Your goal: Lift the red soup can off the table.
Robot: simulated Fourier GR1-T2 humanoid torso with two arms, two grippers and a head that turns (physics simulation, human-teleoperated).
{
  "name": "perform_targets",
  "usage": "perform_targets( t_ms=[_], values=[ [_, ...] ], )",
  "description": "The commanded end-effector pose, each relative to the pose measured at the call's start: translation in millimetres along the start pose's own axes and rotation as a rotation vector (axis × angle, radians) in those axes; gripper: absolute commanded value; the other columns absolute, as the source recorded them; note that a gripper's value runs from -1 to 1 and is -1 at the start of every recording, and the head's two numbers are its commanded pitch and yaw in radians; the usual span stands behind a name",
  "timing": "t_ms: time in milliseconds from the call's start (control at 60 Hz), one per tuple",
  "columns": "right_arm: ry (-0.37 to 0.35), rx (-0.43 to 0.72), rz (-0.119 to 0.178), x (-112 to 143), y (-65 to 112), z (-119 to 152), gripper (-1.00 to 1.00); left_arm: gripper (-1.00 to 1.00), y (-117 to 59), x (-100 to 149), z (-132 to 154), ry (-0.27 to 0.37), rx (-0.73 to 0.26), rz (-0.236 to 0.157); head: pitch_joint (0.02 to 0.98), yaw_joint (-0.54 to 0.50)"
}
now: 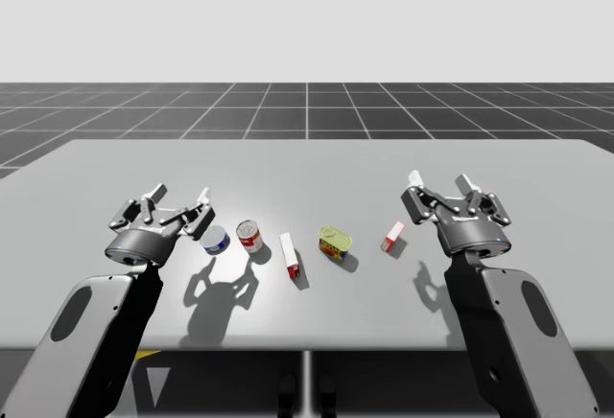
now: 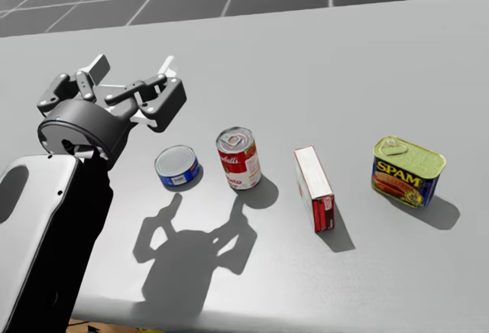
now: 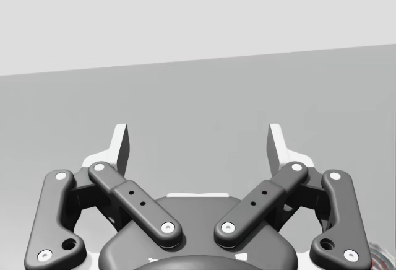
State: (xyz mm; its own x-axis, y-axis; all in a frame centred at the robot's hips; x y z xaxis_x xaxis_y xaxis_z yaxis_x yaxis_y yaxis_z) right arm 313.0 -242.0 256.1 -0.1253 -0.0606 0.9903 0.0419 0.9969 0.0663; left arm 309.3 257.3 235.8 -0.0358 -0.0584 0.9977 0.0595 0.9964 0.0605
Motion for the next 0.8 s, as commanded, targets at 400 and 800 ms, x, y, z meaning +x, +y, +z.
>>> perform_targets(
  t_ms=[400, 800],
  values=[
    [0.004, -0.012, 0.016, -2.9, -0.1, -0.9, -1.0, -1.0, -19.9, 26.1, 29.4, 0.071, -0.225, 0.061, 0.8, 0.25],
    [0.007, -0.018, 0.004, -2.0, -2.4, -1.1, -1.0, -1.0, -14.8, -3.2, 58.0, 0.197, -0.426, -0.016, 0.797, 0.25]
  ],
)
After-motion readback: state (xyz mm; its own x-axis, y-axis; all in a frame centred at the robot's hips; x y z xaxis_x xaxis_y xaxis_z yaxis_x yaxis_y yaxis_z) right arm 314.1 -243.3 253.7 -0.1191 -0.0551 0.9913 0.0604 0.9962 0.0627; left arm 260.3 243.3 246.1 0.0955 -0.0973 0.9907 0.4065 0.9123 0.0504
